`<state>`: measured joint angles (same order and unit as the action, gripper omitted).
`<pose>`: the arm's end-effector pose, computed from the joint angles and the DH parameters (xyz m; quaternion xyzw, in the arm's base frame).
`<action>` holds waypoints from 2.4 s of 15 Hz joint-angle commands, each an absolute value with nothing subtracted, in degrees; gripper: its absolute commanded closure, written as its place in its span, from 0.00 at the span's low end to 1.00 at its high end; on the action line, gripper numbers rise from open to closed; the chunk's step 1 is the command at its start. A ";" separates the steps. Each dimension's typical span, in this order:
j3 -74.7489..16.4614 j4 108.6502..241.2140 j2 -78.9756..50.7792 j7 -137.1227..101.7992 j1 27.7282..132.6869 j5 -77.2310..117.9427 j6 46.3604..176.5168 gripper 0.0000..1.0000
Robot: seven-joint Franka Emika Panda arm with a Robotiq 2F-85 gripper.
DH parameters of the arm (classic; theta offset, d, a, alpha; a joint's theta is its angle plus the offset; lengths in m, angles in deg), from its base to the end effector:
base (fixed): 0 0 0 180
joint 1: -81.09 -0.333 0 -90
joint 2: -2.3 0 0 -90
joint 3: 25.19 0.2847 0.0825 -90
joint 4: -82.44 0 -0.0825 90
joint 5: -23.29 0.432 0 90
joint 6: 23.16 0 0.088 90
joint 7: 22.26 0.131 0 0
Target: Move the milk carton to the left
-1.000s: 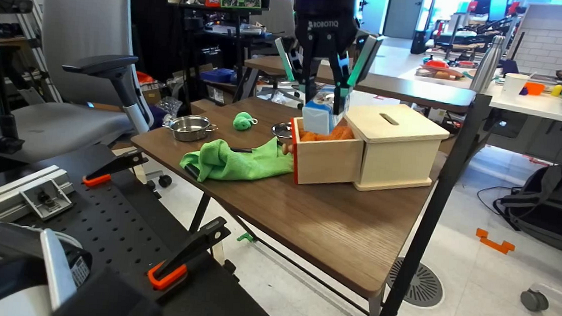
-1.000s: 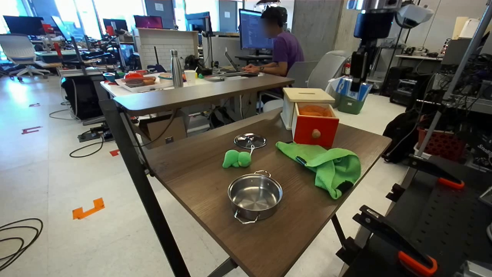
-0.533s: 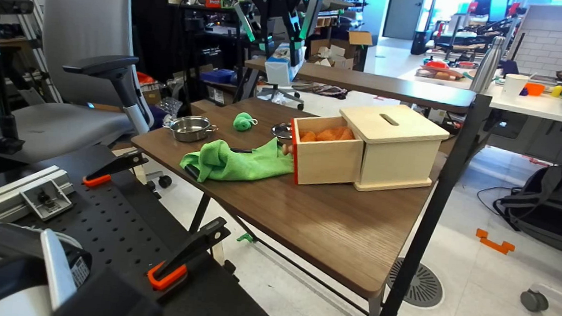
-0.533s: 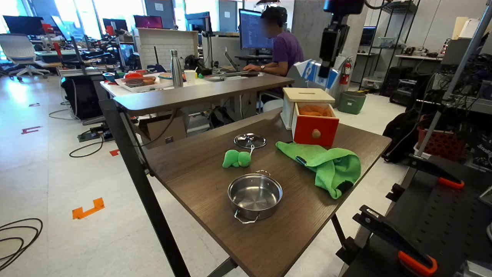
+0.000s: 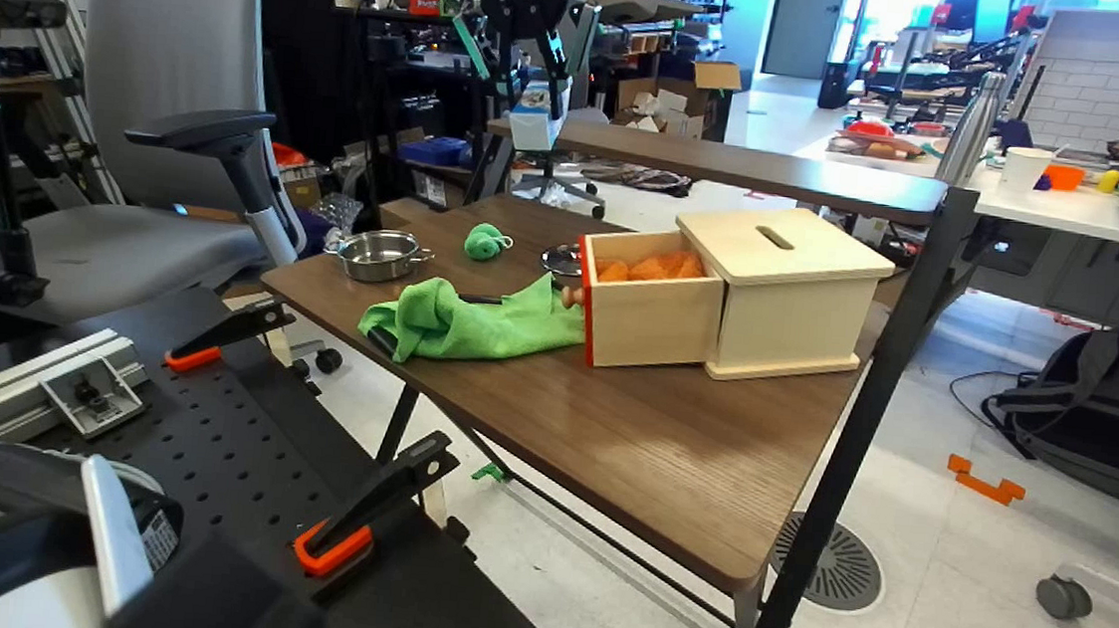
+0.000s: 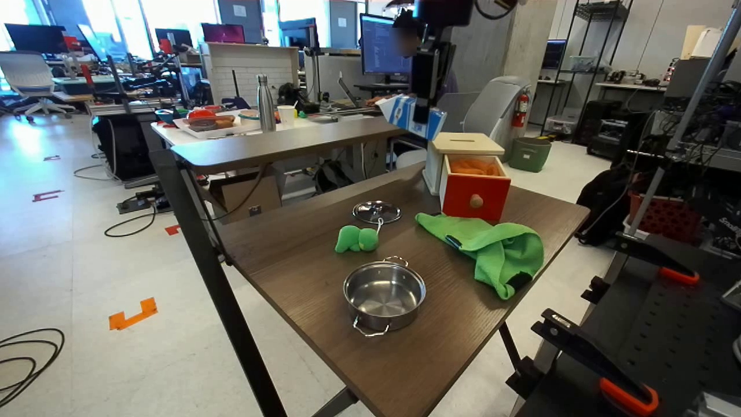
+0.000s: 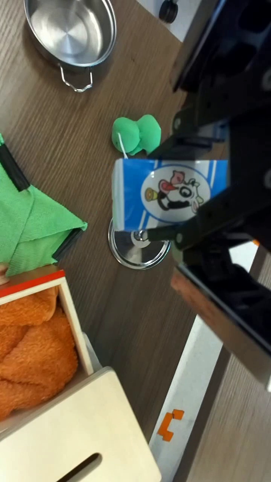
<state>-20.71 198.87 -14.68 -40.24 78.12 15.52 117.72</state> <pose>0.6319 0.0809 0.2264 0.9613 0.2653 0.0624 0.0408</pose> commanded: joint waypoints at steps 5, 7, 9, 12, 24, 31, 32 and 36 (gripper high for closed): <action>-20.87 178.74 -30.29 -37.26 73.82 11.95 108.05 0.83; -21.33 174.47 -34.12 -36.47 72.78 10.70 105.97 0.83; -21.80 170.50 -37.76 -35.76 71.89 9.55 103.96 0.83; -22.60 165.17 -42.67 -35.04 70.63 7.63 101.83 0.83; -17.99 150.16 -52.52 -41.73 72.82 15.36 86.73 0.83; -19.01 144.15 -58.21 -40.85 72.03 14.85 83.95 0.83; -19.06 143.55 -58.89 -40.79 72.00 14.84 83.84 0.83; -19.20 142.05 -60.63 -40.65 71.87 14.74 83.86 0.83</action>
<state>-19.06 146.05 -58.42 -40.31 72.14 14.57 86.29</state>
